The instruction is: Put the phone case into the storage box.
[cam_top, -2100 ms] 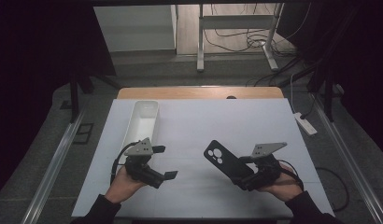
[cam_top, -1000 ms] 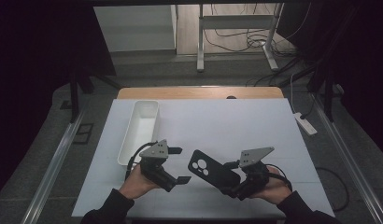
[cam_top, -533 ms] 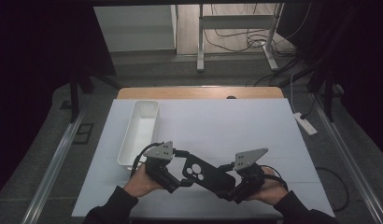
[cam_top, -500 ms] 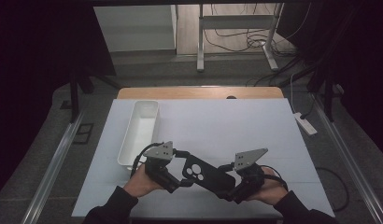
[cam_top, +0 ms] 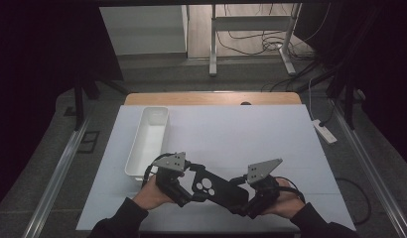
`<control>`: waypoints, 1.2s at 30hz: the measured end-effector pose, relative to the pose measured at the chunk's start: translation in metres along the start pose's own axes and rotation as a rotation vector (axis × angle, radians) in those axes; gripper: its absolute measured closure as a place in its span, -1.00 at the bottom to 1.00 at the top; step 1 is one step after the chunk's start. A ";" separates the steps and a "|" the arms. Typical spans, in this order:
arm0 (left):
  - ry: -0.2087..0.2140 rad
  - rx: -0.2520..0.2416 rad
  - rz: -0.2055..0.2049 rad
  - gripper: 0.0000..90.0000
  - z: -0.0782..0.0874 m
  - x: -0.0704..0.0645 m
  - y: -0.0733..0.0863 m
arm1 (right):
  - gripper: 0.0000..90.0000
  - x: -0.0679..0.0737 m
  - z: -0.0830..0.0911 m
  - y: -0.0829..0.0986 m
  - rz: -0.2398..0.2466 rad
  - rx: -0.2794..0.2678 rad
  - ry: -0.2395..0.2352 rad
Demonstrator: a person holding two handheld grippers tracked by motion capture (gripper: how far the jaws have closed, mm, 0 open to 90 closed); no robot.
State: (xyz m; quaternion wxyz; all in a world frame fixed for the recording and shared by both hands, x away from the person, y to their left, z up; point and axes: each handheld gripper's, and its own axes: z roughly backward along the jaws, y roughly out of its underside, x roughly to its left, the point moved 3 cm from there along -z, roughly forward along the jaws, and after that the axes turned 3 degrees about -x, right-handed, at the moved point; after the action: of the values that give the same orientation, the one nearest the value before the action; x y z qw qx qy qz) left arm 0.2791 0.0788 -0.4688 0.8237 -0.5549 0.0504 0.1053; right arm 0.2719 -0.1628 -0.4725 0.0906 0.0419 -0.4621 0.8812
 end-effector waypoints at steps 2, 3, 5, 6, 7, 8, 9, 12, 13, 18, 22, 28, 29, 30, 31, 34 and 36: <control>0.010 0.006 -0.005 -0.84 -0.001 -0.001 0.000 | -0.67 0.001 0.000 0.000 0.000 -0.007 -0.011; 0.012 0.009 -0.011 -0.84 -0.002 -0.002 0.000 | -0.67 0.001 0.000 0.000 0.000 -0.006 -0.014; 0.018 0.009 -0.010 -0.84 -0.003 -0.002 0.001 | -0.67 0.001 -0.001 0.000 0.002 0.001 -0.021; 0.028 0.003 -0.006 -0.83 -0.002 -0.002 0.001 | -0.68 0.001 -0.001 0.001 0.003 0.001 -0.027; 0.035 -0.004 -0.001 -0.82 -0.001 -0.002 0.001 | -0.67 0.001 0.000 0.001 0.005 -0.002 -0.034; 0.035 -0.004 -0.001 -0.81 -0.001 -0.002 0.001 | -0.67 0.001 0.000 0.001 0.005 -0.002 -0.034; 0.040 -0.009 -0.001 -0.81 0.000 -0.002 0.000 | -0.67 0.001 0.000 0.001 0.004 -0.006 -0.039; 0.039 -0.010 -0.005 -0.78 0.000 -0.004 0.000 | -0.68 0.001 0.000 0.001 0.014 -0.008 -0.042; 0.039 -0.009 -0.002 -0.77 0.000 -0.004 0.000 | -0.68 0.002 0.000 0.001 0.018 -0.004 -0.040; 0.056 -0.012 0.025 -0.70 0.001 -0.002 0.001 | -0.68 0.002 -0.001 0.002 0.032 0.010 -0.029; 0.051 -0.014 0.041 -0.68 0.000 -0.001 0.001 | -0.69 0.000 -0.003 0.004 0.038 0.022 -0.011; 0.037 -0.004 0.056 -0.66 -0.001 0.000 -0.001 | -0.70 -0.001 -0.006 0.004 0.036 0.035 0.005; 0.030 0.000 0.061 -0.65 -0.002 -0.001 -0.001 | -0.71 -0.002 -0.006 0.004 0.035 0.039 0.013; 0.024 0.001 0.062 -0.65 -0.003 -0.001 -0.001 | -0.72 -0.002 -0.007 0.004 0.028 0.040 0.018; 0.018 0.007 0.064 -0.65 -0.003 0.000 -0.002 | -0.73 -0.003 -0.008 0.004 0.028 0.044 0.024; 0.006 0.018 0.070 -0.65 -0.004 0.000 -0.003 | -0.79 -0.003 -0.009 0.005 0.027 0.042 0.050; -0.008 0.017 0.081 -0.65 -0.003 0.001 -0.003 | -0.84 -0.004 -0.010 0.005 0.023 0.045 0.065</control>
State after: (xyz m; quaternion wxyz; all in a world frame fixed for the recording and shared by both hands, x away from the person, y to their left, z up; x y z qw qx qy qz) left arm 0.2811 0.0750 -0.4679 0.8236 -0.5450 0.0704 0.1405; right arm 0.2745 -0.1581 -0.4828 0.0944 0.0101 -0.4393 0.8933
